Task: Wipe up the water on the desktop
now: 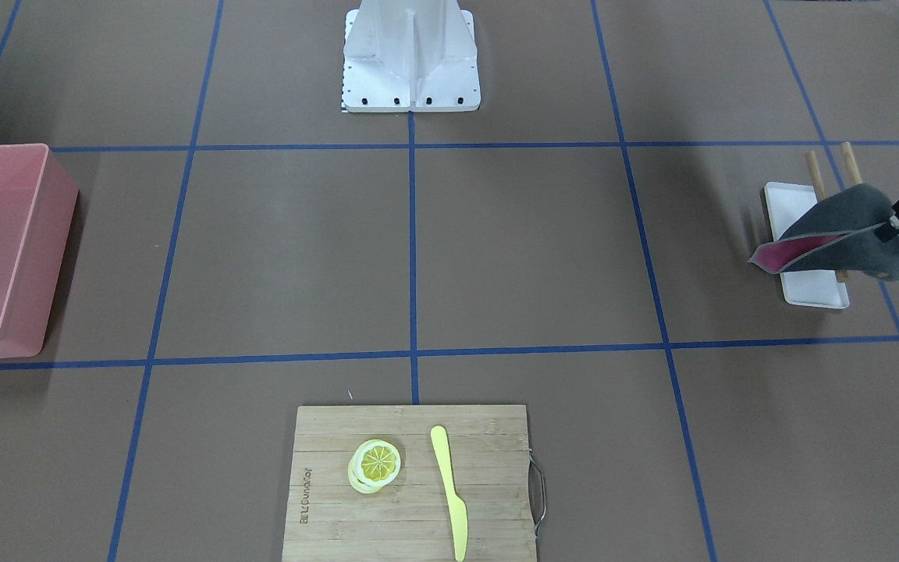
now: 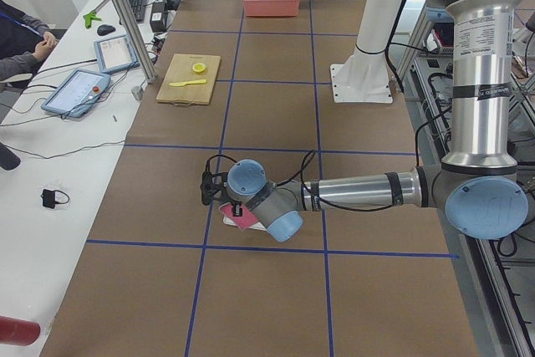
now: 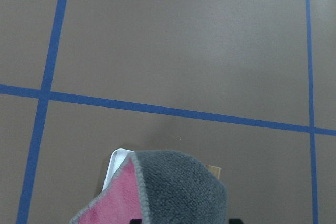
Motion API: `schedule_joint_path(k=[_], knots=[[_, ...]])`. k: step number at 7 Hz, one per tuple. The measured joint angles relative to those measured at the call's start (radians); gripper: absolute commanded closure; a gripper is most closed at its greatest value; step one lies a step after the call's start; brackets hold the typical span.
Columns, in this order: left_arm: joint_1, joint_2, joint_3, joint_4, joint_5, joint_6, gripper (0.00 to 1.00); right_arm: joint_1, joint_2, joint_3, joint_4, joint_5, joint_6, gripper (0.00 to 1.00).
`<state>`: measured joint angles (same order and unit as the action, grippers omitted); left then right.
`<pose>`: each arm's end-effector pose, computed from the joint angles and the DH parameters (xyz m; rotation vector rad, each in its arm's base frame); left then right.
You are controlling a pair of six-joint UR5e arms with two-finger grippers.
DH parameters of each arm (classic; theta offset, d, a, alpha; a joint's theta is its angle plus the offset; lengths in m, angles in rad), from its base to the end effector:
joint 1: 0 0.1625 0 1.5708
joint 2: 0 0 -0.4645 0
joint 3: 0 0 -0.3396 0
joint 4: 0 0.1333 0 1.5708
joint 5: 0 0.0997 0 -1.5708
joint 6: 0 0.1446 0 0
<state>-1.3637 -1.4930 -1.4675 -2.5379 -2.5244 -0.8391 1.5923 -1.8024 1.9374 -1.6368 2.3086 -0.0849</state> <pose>0.0729 -0.4216 0.6754 0.1757 1.1379 -0.1864 0.0433 -0.3359 0.6688 0.1050 -0.7332 -0.0859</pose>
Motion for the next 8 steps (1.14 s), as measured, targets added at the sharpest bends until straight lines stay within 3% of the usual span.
schedule_joint_path(k=[1, 5, 8], knots=[[0.000, 0.009, 0.000, -0.014, 0.000, 0.000, 1.00, 0.000, 0.000, 0.000, 0.000, 0.000, 0.000, 0.00], [-0.002, 0.016, -0.016, -0.033, -0.009, -0.001, 1.00, 0.000, 0.000, 0.000, -0.002, 0.000, 0.002, 0.00], [-0.037, -0.034, -0.054, 0.017, -0.087, -0.011, 1.00, 0.000, 0.001, 0.009, 0.005, 0.000, 0.000, 0.00]])
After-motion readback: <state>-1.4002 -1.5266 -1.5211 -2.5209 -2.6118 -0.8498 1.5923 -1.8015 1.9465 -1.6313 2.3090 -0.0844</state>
